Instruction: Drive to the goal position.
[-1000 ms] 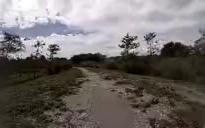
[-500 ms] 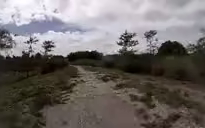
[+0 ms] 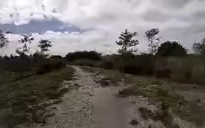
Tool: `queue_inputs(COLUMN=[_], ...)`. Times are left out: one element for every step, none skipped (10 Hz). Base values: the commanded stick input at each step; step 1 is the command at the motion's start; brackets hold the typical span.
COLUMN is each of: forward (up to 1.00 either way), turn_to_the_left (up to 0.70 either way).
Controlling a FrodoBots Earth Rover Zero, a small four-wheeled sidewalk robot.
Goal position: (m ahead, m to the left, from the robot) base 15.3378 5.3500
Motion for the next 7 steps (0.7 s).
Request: queue_inputs(forward=[0.85,0.85,0.85,0.85,0.85,0.85,0.85], turn_to_the_left=[0.34,0.34,0.34,0.15,0.00,0.00,0.00])
